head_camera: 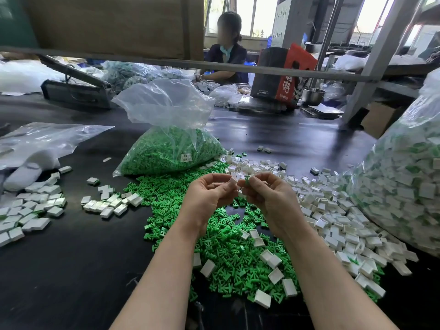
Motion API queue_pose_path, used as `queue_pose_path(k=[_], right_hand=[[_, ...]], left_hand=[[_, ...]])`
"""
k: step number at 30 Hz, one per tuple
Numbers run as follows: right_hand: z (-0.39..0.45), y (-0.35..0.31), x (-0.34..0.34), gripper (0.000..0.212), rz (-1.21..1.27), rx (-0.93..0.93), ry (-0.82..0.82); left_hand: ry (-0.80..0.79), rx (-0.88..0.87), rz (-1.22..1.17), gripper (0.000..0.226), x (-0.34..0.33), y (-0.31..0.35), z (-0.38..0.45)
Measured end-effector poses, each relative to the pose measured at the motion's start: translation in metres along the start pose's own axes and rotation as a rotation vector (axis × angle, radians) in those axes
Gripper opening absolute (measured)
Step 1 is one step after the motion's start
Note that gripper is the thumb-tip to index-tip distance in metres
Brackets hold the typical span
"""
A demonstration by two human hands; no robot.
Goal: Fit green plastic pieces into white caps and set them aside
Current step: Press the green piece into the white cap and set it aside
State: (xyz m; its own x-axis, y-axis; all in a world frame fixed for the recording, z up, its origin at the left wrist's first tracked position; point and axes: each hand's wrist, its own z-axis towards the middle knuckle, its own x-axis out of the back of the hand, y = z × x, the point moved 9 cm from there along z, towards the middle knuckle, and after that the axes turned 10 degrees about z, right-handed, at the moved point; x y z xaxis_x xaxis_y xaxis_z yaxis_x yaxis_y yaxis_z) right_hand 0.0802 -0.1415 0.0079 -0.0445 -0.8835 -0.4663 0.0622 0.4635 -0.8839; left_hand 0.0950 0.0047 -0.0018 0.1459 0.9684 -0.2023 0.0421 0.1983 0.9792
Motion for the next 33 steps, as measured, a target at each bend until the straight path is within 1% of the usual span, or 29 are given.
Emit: queue_pose_path(k=[3,7,12,15,19,24,33], right_hand=[[0.0005,0.0004,0.0006,0.008,-0.001,0.007,-0.002],[0.0021,-0.0009,0.002,0.021,0.02,0.029,-0.007],[0.003,0.0006,0.0044,0.01,0.015,0.034,0.019],[0.0033,-0.0001,0.0041,0.007,0.027,0.042,0.026],[0.0029,-0.0015,0.0065,0.003,0.05,0.055,0.053],[0.0017,-0.0049,0.0047,0.006,-0.046,0.102,0.058],[0.0006,-0.0061,0.0006,0.007,-0.099,0.141,0.054]], left_hand=[[-0.014,-0.001,0.047,0.018,-0.0041,-0.0013,-0.0003],[-0.009,0.002,0.079,0.018,-0.0047,-0.0024,-0.0002],[-0.001,-0.001,0.102,0.018,-0.0039,-0.0029,-0.0003],[0.008,-0.012,0.113,0.016,-0.0042,-0.0018,-0.0005],[0.019,-0.017,0.118,0.019,-0.0046,-0.0011,-0.0007],[0.012,-0.022,0.099,0.017,-0.0064,-0.001,-0.0007],[0.026,-0.05,0.096,0.019,-0.0065,0.0014,-0.0006]])
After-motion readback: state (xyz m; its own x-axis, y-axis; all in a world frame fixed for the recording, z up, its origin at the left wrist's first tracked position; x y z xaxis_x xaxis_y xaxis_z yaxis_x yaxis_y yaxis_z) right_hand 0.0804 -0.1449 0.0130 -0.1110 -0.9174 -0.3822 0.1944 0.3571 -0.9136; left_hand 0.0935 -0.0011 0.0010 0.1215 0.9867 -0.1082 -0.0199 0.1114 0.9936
